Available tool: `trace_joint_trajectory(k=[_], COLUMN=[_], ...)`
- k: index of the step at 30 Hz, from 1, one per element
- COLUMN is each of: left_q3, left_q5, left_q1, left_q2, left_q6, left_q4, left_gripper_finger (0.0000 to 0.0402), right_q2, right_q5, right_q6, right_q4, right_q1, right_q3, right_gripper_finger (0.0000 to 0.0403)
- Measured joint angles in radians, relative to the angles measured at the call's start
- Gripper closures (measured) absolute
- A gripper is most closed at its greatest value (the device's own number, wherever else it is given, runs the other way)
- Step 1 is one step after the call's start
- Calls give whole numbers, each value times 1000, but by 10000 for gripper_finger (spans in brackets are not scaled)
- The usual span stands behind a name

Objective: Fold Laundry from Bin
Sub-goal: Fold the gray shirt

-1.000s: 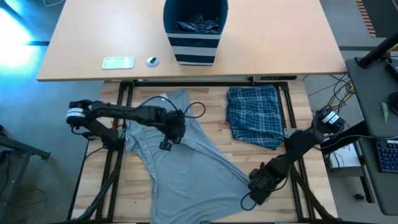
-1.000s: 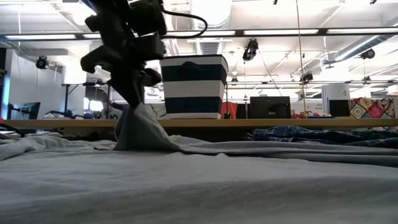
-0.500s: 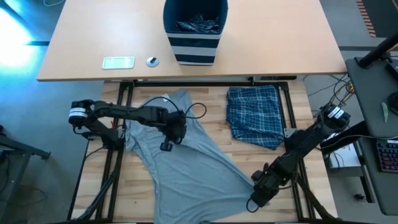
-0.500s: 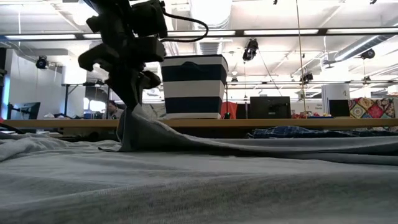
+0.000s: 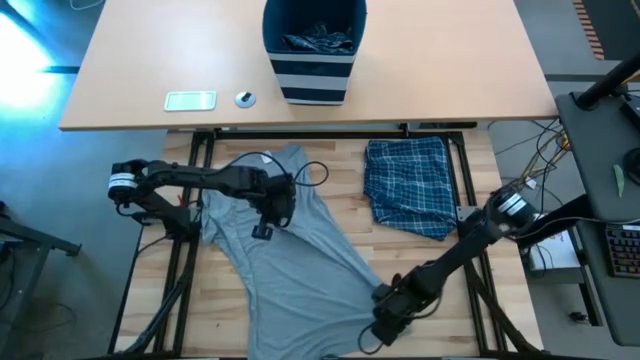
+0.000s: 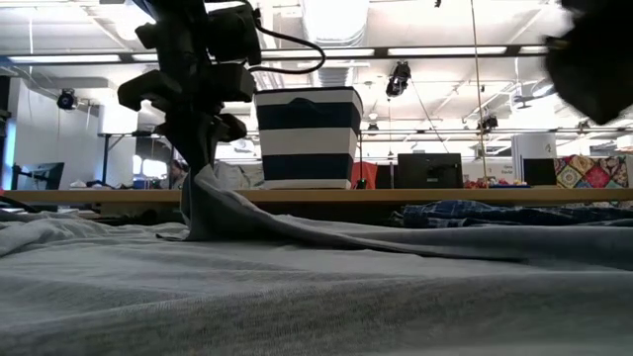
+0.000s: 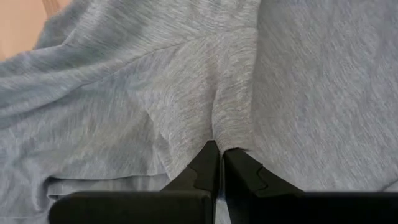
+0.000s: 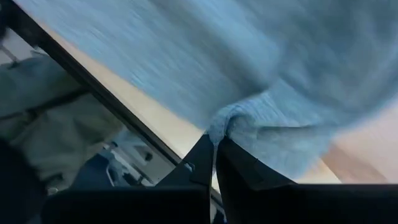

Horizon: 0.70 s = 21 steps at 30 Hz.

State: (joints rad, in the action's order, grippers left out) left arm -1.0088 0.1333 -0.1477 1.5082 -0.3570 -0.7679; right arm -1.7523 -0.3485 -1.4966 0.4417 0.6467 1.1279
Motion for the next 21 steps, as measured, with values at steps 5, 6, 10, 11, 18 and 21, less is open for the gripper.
trace_joint_trajectory(k=[5, 6, 10, 11, 18, 21], left_q3=[0, -2, -12, -12, -10, -5], left_q5=[0, -1, -2, -2, 7, 8], left_q1=[-15, -18, -31, -34, -63, -62], left_q2=[0, 0, -10, -17, -37, -37], left_q6=[-13, -20, -41, -50, -101, -102], left_q4=[-45, -65, -129, -145, -178, -172], left_gripper_finger=[401, 402, 401, 402, 402, 402], right_q2=[-96, -111, -130, -129, -139, -145], right_q5=[22, 26, 46, 55, 110, 108], right_q6=[89, 101, 123, 131, 209, 236], right_q4=[16, 41, 142, 148, 52, 61], right_q1=[-23, -22, -21, -20, -26, -26], right_q3=[138, 168, 244, 256, 264, 257], right_gripper_finger=[368, 360, 329, 321, 279, 265])
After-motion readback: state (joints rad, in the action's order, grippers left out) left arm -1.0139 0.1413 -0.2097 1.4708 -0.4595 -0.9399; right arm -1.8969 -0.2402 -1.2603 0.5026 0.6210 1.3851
